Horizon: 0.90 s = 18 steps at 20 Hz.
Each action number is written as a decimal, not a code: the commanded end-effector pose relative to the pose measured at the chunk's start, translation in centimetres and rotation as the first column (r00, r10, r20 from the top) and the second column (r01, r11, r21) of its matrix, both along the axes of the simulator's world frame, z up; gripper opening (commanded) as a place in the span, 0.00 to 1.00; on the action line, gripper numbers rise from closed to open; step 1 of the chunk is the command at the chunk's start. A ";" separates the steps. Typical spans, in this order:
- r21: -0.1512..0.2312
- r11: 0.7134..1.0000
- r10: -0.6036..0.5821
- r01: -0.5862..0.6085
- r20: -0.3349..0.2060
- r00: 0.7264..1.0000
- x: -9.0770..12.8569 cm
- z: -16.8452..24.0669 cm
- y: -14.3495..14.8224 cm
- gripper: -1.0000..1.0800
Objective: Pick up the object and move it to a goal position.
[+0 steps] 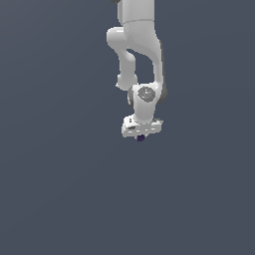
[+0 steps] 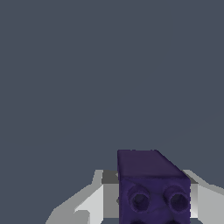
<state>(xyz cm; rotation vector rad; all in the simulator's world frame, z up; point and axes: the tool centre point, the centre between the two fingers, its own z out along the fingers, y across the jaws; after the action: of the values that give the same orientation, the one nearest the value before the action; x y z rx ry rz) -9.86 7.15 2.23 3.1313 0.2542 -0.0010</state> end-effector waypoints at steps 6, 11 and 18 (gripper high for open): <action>0.000 1.000 0.000 0.000 0.000 1.000 0.0 0.0 0.0 0.00; 0.000 1.000 0.000 0.000 0.001 1.000 0.0 0.4 0.2 0.00; 0.000 1.000 0.001 -0.001 0.001 1.000 -0.3 2.9 1.6 0.00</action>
<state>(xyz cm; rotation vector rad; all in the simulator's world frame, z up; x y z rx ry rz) -10.13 8.36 4.42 3.1309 0.2540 -0.0011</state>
